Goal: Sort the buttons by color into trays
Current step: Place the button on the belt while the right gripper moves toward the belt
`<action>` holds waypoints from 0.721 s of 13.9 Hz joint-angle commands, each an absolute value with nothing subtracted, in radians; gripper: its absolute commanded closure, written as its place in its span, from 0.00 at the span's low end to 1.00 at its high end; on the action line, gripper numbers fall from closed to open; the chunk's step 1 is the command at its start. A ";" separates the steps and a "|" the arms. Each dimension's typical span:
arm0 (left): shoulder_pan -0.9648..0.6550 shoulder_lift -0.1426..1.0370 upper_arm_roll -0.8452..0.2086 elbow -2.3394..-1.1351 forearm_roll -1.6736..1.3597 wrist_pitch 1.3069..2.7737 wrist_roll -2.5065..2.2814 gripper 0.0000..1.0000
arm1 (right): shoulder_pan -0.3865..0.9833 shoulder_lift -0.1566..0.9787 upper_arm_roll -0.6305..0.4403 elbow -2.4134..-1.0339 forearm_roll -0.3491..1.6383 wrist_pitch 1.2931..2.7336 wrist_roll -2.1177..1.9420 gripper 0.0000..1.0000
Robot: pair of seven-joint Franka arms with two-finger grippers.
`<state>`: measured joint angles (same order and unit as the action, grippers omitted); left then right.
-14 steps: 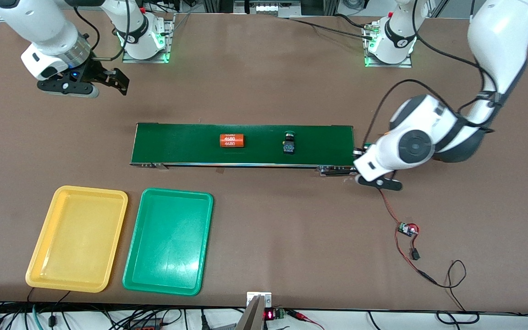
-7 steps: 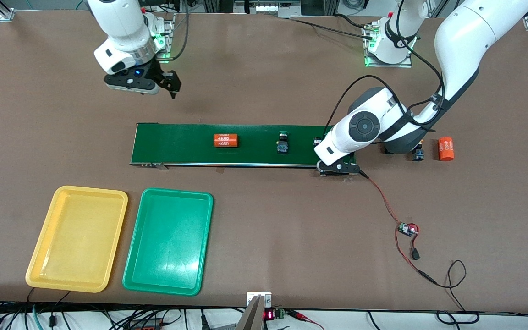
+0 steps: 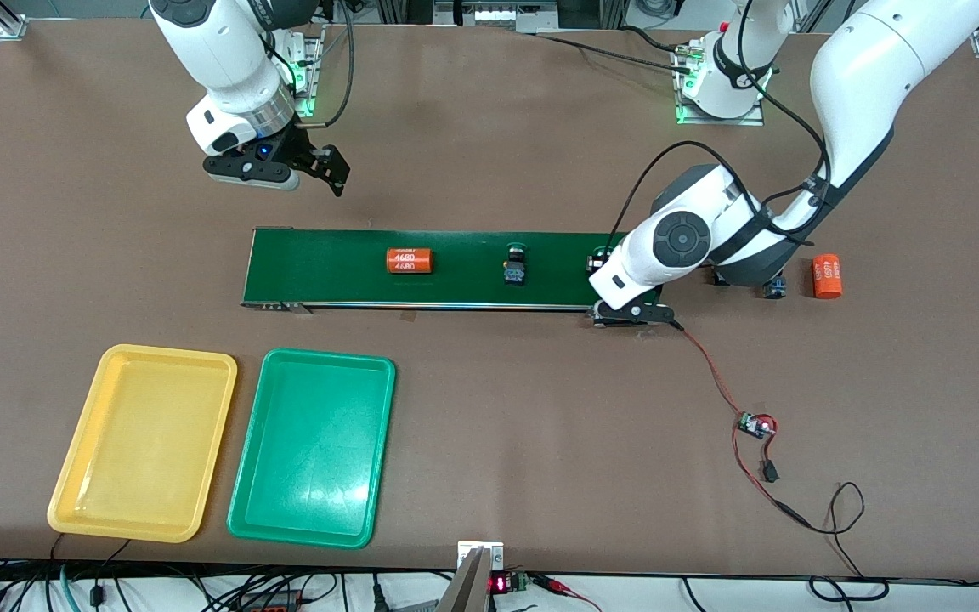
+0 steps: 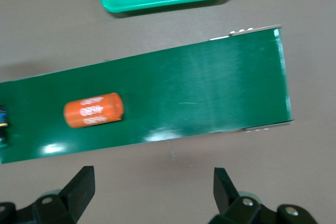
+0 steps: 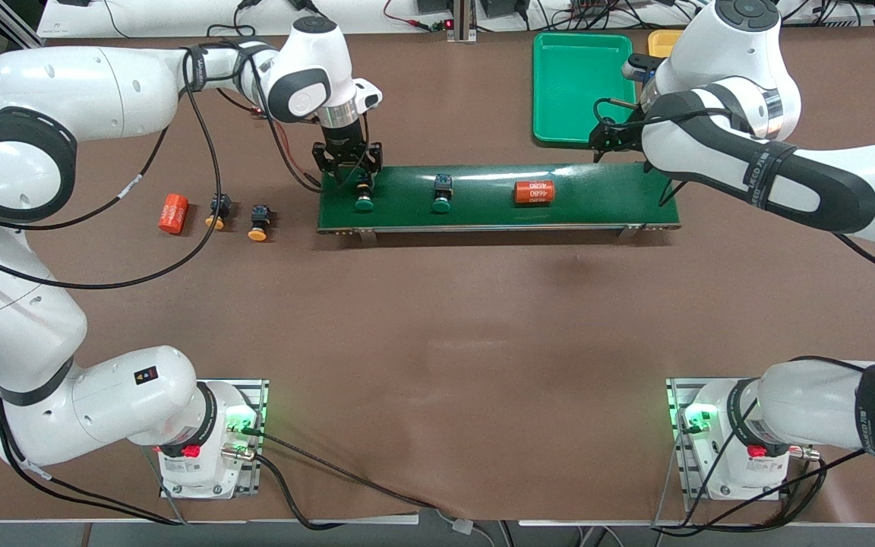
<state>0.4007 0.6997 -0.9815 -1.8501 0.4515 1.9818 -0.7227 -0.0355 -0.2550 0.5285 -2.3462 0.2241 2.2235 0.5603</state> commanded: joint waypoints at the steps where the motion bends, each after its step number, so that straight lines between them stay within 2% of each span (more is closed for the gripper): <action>1: 0.410 0.673 -1.009 -1.697 0.463 1.777 -0.666 0.00 | -0.040 -0.212 0.552 -2.341 0.258 2.269 0.561 0.00; 5: 0.416 0.675 -0.994 -1.514 0.472 1.600 -0.487 0.00 | -0.035 -0.187 0.578 -2.342 0.236 2.261 0.497 0.00; 10: 0.510 0.676 -0.991 -1.434 0.546 1.525 -0.332 0.00 | -0.034 -0.160 0.583 -2.341 0.137 2.284 0.492 0.00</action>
<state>0.4725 0.6713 -0.9906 -1.4641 0.5241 1.5508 -0.3972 -0.0328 -0.1750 0.5761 -2.3460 0.1576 2.2623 0.5057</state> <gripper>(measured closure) 0.000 0.000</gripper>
